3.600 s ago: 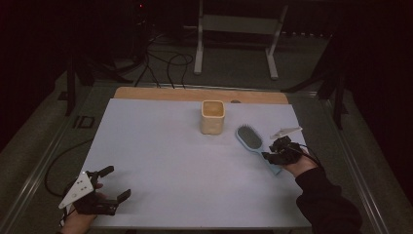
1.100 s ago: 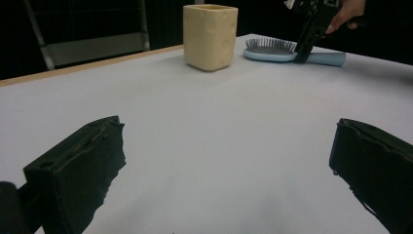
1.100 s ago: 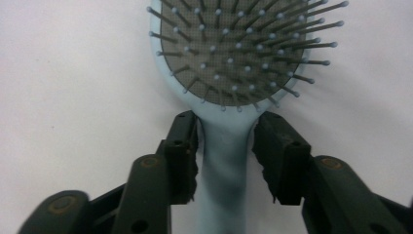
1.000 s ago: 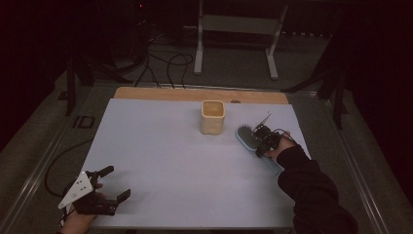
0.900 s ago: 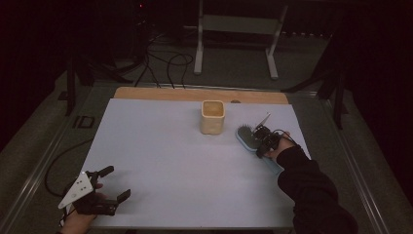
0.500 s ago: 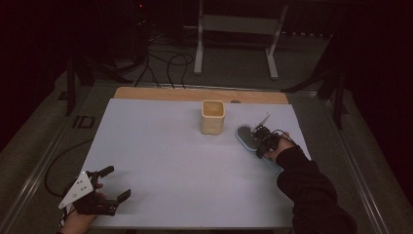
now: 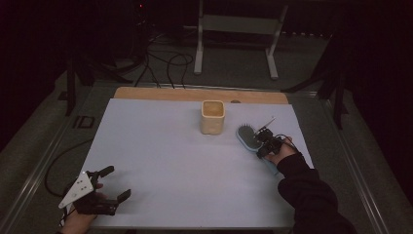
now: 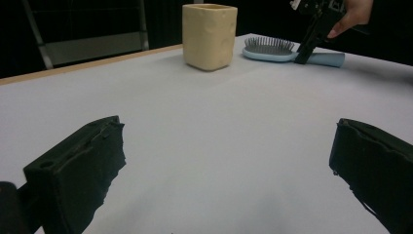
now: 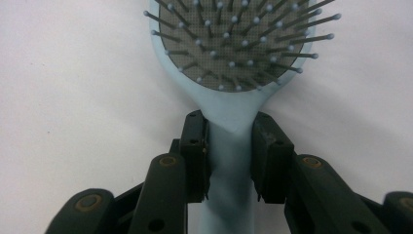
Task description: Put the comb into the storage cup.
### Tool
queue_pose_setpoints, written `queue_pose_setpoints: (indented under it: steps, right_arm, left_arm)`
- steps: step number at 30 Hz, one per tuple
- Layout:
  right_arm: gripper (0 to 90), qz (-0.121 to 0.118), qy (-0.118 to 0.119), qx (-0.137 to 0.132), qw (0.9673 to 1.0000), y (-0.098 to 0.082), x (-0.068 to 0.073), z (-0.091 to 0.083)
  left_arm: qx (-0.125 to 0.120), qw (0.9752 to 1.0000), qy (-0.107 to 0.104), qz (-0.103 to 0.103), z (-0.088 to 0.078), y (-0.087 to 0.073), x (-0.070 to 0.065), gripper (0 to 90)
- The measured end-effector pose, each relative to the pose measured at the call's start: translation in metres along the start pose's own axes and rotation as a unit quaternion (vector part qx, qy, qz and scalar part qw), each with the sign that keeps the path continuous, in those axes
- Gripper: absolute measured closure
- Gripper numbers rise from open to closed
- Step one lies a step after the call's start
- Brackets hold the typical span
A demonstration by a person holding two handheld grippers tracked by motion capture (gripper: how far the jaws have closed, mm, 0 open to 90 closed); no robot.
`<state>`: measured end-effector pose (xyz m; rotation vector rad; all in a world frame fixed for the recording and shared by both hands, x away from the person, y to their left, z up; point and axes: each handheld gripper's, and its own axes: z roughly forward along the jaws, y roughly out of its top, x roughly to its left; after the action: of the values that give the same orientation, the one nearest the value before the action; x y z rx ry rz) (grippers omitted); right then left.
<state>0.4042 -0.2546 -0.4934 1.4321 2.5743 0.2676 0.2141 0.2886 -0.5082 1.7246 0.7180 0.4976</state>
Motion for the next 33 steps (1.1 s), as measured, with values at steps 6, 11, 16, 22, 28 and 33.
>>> queue_pose_setpoints:
  steps: [6, 11, 16, 22, 28, 33]
  right_arm:
    - [70.2, -0.017, -0.014, -0.025, 0.9995, -0.005, 0.004, -0.001]
    - [70.2, -0.014, -0.023, -0.052, 0.9983, -0.006, 0.005, -0.004]
    - [70.2, -0.008, -0.017, -0.072, 0.9972, -0.005, 0.005, -0.011]
    - [70.3, 0.004, -0.014, -0.114, 0.9934, -0.007, 0.008, -0.022]
    - [70.2, 0.011, -0.016, -0.168, 0.9856, -0.007, 0.013, -0.035]
    - [70.2, 0.014, -0.009, -0.199, 0.9799, -0.004, 0.015, -0.045]
  left_arm:
    - [-0.001, 1.0000, 0.001, -0.001, 0.000, 0.000, 0.000, 0.0]
    - [-0.002, 1.0000, 0.001, 0.000, 0.000, 0.000, 0.000, 0.0]
    - [-0.003, 1.0000, 0.002, 0.000, -0.001, 0.000, 0.000, 0.0]
    - [-0.002, 1.0000, 0.002, 0.000, -0.001, 0.000, 0.000, 0.0]
    - [-0.002, 1.0000, 0.002, 0.000, 0.000, 0.000, 0.000, 0.0]
    - [-0.002, 1.0000, 0.002, 0.000, -0.001, 0.000, 0.000, 0.0]
